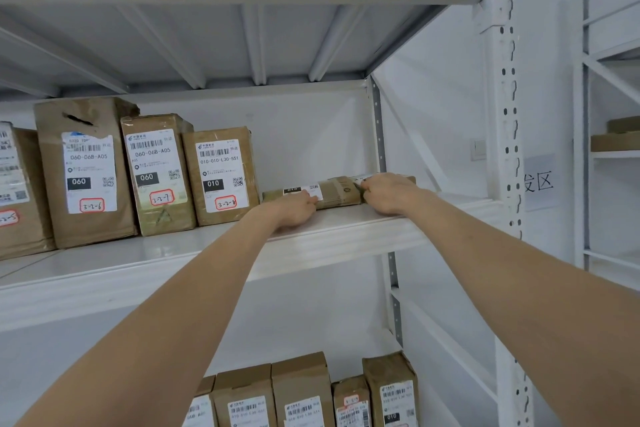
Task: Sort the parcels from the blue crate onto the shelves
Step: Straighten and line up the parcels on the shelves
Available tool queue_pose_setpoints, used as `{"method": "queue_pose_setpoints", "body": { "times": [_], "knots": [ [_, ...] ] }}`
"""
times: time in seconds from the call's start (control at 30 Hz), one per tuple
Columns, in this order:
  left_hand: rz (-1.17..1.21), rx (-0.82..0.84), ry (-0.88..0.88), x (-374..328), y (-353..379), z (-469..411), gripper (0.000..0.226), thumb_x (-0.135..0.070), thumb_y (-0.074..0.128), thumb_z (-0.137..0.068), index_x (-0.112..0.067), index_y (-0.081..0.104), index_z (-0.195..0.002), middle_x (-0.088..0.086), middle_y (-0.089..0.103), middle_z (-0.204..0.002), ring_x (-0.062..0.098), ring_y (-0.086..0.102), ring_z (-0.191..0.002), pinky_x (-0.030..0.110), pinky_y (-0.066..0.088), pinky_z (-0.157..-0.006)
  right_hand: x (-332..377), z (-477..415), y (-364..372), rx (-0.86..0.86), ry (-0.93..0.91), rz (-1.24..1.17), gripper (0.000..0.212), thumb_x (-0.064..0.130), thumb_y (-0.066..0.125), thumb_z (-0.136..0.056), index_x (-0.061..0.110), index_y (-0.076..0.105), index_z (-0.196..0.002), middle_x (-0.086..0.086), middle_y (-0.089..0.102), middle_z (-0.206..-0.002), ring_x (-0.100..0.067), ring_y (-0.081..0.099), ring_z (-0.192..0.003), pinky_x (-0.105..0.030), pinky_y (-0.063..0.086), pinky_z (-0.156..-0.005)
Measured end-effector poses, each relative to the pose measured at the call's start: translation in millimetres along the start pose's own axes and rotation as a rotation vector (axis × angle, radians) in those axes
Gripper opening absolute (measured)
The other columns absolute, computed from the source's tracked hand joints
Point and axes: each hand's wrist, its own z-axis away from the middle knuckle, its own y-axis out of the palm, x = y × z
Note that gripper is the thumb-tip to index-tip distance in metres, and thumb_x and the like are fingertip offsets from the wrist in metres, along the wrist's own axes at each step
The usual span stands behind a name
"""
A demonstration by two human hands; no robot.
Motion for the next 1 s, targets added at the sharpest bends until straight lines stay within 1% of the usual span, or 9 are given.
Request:
{"method": "queue_pose_setpoints", "body": {
  "times": [0.23,0.33,0.4,0.5,0.63,0.73,0.83,0.93,1.0],
  "knots": [
    [0.016,-0.004,-0.027,-1.7,1.9,-0.8,0.042,-0.014,0.021,-0.102,-0.002,0.039,-0.138,0.014,0.034,-0.147,0.029,0.034,-0.134,0.035,0.028,-0.109,-2.7,3.4,-6.2,0.017,0.011,-0.026,0.028,0.017,0.033,-0.095,0.012,0.058,-0.107,-0.008,0.060,-0.112,-0.025,0.055,-0.104,-0.027,0.029,-0.059],
    [0.014,-0.016,-0.024,-3.5,1.1,-0.8,0.043,-0.014,0.021,-0.102,-0.003,0.036,-0.141,0.014,0.030,-0.149,0.027,0.032,-0.136,0.033,0.026,-0.109,-2.7,0.7,-4.8,0.023,-0.015,-0.041,0.023,0.016,0.034,-0.095,0.013,0.056,-0.099,-0.009,0.061,-0.111,-0.024,0.055,-0.101,-0.031,0.037,-0.073],
    [0.014,-0.014,-0.027,-4.3,0.5,-1.6,0.043,-0.014,0.020,-0.103,-0.004,0.035,-0.142,0.014,0.029,-0.150,0.027,0.031,-0.136,0.032,0.025,-0.109,-2.5,-1.1,-5.5,0.034,-0.011,-0.048,0.022,0.017,0.034,-0.095,0.014,0.056,-0.097,-0.008,0.061,-0.109,-0.024,0.055,-0.099,-0.032,0.039,-0.077],
    [0.013,-0.003,-0.037,-3.8,0.5,-2.0,0.043,-0.015,0.020,-0.102,-0.006,0.035,-0.142,0.011,0.029,-0.150,0.027,0.031,-0.136,0.033,0.025,-0.109,-4.0,-4.3,-3.0,0.030,-0.009,-0.052,0.026,0.018,0.034,-0.094,0.013,0.058,-0.101,-0.008,0.061,-0.109,-0.024,0.056,-0.097,-0.033,0.041,-0.077],
    [0.031,0.016,-0.046,0.2,2.8,-4.3,0.042,-0.019,0.019,-0.102,-0.009,0.036,-0.140,0.009,0.034,-0.144,0.028,0.035,-0.131,0.036,0.028,-0.108,-5.4,-3.0,2.4,0.003,-0.024,-0.051,0.033,0.017,0.034,-0.095,0.013,0.059,-0.115,-0.010,0.059,-0.121,-0.026,0.054,-0.109,-0.035,0.042,-0.089],
    [0.049,0.021,-0.059,1.4,2.5,-2.9,0.044,-0.023,0.018,-0.102,-0.012,0.034,-0.141,0.006,0.033,-0.147,0.026,0.034,-0.131,0.036,0.028,-0.108,-5.1,0.4,0.7,-0.003,-0.017,-0.051,0.033,0.017,0.032,-0.096,0.014,0.057,-0.118,-0.010,0.057,-0.125,-0.026,0.052,-0.111,-0.032,0.038,-0.084],
    [0.063,0.034,-0.084,2.7,0.4,-3.1,0.046,-0.024,0.020,-0.102,-0.015,0.029,-0.146,0.002,0.030,-0.152,0.023,0.033,-0.135,0.032,0.025,-0.109,-5.6,0.2,-1.9,0.012,-0.019,-0.053,0.030,0.018,0.032,-0.096,0.014,0.056,-0.113,-0.010,0.058,-0.122,-0.024,0.052,-0.103,-0.032,0.037,-0.080],
    [0.058,0.021,-0.075,-1.0,-2.1,-0.2,0.044,-0.018,0.022,-0.101,-0.011,0.036,-0.142,0.007,0.036,-0.148,0.024,0.037,-0.132,0.029,0.027,-0.106,-4.6,-0.3,-4.0,0.035,-0.016,-0.057,0.027,0.018,0.034,-0.095,0.013,0.056,-0.108,-0.010,0.058,-0.120,-0.024,0.053,-0.101,-0.034,0.041,-0.084],
    [0.042,-0.006,-0.059,-3.6,-1.9,0.3,0.043,-0.014,0.022,-0.101,-0.008,0.037,-0.142,0.008,0.033,-0.150,0.025,0.035,-0.134,0.029,0.027,-0.107,-3.5,0.6,-5.0,0.040,-0.006,-0.056,0.027,0.019,0.034,-0.095,0.013,0.056,-0.109,-0.010,0.059,-0.120,-0.025,0.054,-0.102,-0.035,0.043,-0.088]
  ]
}}
